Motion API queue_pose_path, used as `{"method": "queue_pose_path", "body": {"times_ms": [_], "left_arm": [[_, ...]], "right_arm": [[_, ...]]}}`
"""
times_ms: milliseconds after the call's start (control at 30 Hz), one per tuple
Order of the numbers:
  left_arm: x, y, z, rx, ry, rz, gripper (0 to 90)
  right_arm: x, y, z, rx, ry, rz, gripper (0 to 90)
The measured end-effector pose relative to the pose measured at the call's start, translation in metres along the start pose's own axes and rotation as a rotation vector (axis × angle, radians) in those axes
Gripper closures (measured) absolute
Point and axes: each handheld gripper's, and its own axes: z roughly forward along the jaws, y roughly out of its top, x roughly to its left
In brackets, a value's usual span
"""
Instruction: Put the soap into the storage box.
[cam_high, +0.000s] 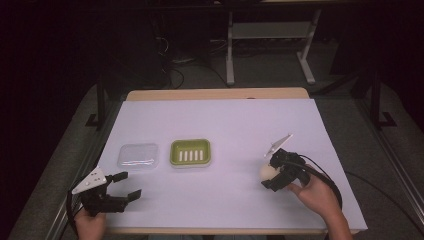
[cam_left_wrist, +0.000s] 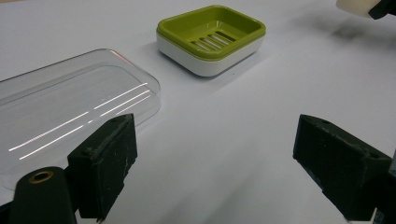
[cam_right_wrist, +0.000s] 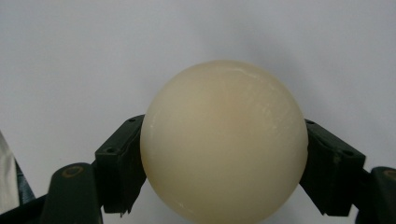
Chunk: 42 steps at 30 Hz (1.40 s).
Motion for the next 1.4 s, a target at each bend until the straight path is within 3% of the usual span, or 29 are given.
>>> {"method": "queue_pose_path", "body": {"times_ms": [600,1400], "left_arm": [[0.001,0.000,-0.001,-0.003,-0.002,-0.005,12.8],[0.000,0.000,-0.001,-0.012,-0.005,-0.007,12.8]], "right_arm": [[0.026,0.033,-0.003,-0.010,0.042,-0.121,24.0],[0.038,0.068,0.001,-0.026,0.086,-0.190,24.0]]}}
